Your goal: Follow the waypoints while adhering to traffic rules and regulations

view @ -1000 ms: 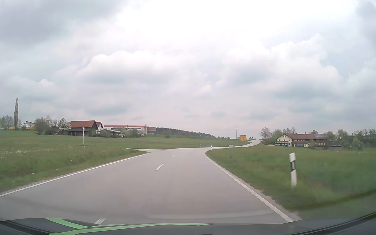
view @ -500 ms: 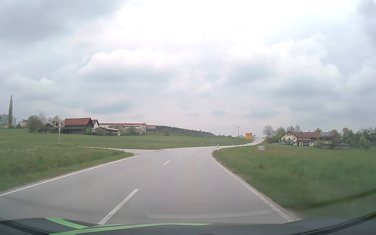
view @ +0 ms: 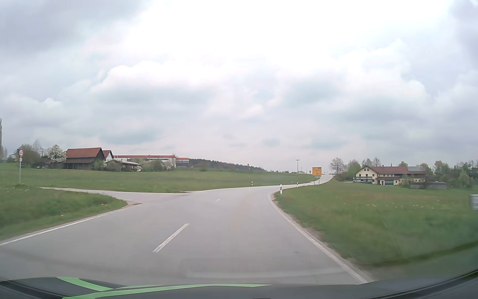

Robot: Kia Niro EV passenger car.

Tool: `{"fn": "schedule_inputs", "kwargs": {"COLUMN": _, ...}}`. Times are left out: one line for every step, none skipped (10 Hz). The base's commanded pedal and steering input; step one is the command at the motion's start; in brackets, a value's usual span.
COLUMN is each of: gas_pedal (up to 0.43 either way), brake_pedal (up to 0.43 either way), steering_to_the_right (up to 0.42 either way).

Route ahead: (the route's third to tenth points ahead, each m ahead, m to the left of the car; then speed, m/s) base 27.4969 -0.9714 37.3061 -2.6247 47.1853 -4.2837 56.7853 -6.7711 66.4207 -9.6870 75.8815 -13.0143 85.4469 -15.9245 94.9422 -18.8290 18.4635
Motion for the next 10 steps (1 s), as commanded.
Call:
{"fn": "schedule_inputs", "kwargs": {"gas_pedal": 0.209, "brake_pedal": 0.000, "steering_to_the_right": 0.015}}
{"fn": "schedule_inputs", "kwargs": {"gas_pedal": 0.197, "brake_pedal": 0.000, "steering_to_the_right": 0.014}}
{"fn": "schedule_inputs", "kwargs": {"gas_pedal": 0.197, "brake_pedal": 0.000, "steering_to_the_right": 0.014}}
{"fn": "schedule_inputs", "kwargs": {"gas_pedal": 0.197, "brake_pedal": 0.000, "steering_to_the_right": 0.015}}
{"fn": "schedule_inputs", "kwargs": {"gas_pedal": 0.197, "brake_pedal": 0.000, "steering_to_the_right": 0.015}}
{"fn": "schedule_inputs", "kwargs": {"gas_pedal": 0.197, "brake_pedal": 0.000, "steering_to_the_right": 0.015}}
{"fn": "schedule_inputs", "kwargs": {"gas_pedal": 0.197, "brake_pedal": 0.000, "steering_to_the_right": 0.016}}
{"fn": "schedule_inputs", "kwargs": {"gas_pedal": 0.197, "brake_pedal": 0.000, "steering_to_the_right": 0.017}}
{"fn": "schedule_inputs", "kwargs": {"gas_pedal": 0.197, "brake_pedal": 0.000, "steering_to_the_right": 0.018}}
{"fn": "schedule_inputs", "kwargs": {"gas_pedal": 0.197, "brake_pedal": 0.000, "steering_to_the_right": 0.018}}
